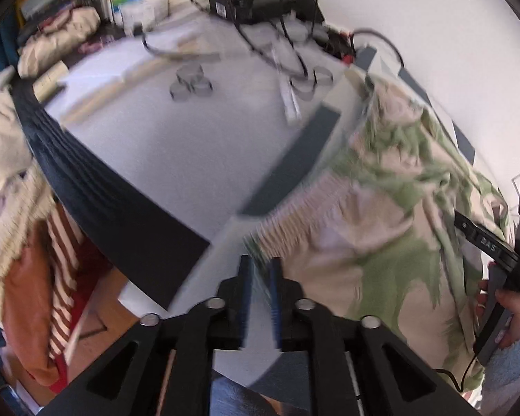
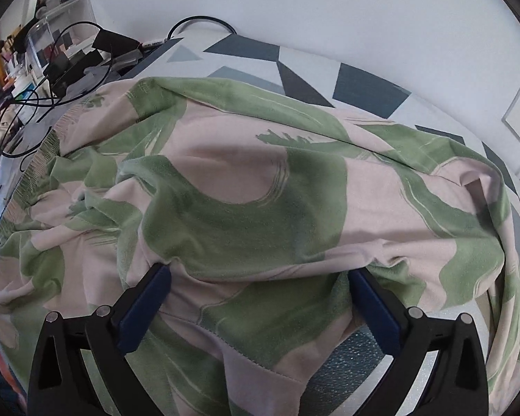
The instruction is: Fold clothes
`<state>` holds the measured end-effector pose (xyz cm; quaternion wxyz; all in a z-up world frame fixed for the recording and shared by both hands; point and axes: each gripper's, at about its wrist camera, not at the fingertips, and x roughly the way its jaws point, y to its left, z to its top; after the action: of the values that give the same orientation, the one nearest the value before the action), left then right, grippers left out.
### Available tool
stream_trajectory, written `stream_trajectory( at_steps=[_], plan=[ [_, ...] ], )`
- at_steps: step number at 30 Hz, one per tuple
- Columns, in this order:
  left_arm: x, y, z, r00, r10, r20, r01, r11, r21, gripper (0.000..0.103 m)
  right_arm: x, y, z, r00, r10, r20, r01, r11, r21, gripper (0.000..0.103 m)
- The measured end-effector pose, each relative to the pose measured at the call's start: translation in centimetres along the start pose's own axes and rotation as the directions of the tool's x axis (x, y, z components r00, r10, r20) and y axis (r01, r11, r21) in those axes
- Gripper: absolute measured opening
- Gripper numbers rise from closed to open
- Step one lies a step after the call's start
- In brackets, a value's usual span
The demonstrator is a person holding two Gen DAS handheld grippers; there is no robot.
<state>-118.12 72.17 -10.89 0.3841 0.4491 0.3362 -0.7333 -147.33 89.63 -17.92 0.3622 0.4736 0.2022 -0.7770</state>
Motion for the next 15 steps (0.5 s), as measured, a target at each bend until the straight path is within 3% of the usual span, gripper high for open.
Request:
stream_trajectory(
  at_steps=[4,7,10,14,15],
  plan=[
    [-4.0,-0.4,2.8,0.986,-0.025,0.165,0.018,0.999,0.043,0.055,-4.9,-3.1,0.1,0.990,0.028,0.141,-0.050,0.987,0.152,0.103],
    [-6.0,-2.5,5.2,0.964,-0.106,0.244,0.070,0.985,0.155,0.063,-11.7,-8.2,-1.1,0.955,-0.034,0.296,-0.050,0.961,0.272,0.103],
    [-5.5,-7.2,6.0,0.953,-0.191,0.234,0.113,0.944,0.310,0.064,-18.4,-13.3,-2.3,0.894,-0.115,0.434,-0.069,0.920,0.385,0.103],
    [-4.6,-13.7,6.1,0.940,-0.293,0.178,0.172,0.852,0.495,0.065,-27.5,-20.0,-3.9,0.777,-0.242,0.581,-0.124,0.846,0.519,0.103],
    [-3.9,-14.9,5.8,0.940,-0.305,0.150,0.188,0.834,0.519,0.065,-29.4,-21.5,-5.4,0.763,-0.299,0.574,-0.085,0.833,0.547,0.103]
  ],
)
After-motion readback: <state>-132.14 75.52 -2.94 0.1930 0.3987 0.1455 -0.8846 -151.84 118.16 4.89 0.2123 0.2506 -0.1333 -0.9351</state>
